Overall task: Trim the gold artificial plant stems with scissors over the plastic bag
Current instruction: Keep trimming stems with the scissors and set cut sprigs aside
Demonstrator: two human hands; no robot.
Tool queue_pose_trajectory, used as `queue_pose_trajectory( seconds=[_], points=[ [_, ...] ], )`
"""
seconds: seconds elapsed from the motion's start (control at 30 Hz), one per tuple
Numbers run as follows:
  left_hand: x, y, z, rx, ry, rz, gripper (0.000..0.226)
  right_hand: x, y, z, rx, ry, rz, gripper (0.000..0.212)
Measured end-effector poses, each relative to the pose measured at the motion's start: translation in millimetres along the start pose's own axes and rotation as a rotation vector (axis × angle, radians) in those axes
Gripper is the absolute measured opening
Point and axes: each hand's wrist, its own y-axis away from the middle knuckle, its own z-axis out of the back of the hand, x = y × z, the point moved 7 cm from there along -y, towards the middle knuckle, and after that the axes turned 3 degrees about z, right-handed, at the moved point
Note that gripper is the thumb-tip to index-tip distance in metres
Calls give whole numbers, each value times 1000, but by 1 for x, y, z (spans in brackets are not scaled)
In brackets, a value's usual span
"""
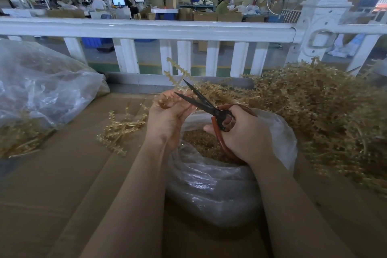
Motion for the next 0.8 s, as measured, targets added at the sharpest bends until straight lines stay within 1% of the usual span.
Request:
queue_pose_trajectory(
  seconds=[0.2, 0.3, 0.43, 0.63, 0.8],
  points=[
    [-2, 1, -1, 3, 5, -20, 20, -3, 0, -4, 45, -6, -37, 47],
    [-2, 1, 1, -9, 2, -25, 22, -6, -1, -6, 63, -1, -62, 49],
    [-2, 1, 2, -27, -10, -26, 20, -8, 0, -5, 45, 14, -77, 54],
    [-4, 2, 1, -30, 9, -48, 20, -6, 0, -5, 43, 24, -81, 45],
    [-5, 3, 1, -26, -4, -45, 21, -3, 0, -3, 20, 14, -76, 47]
  ],
)
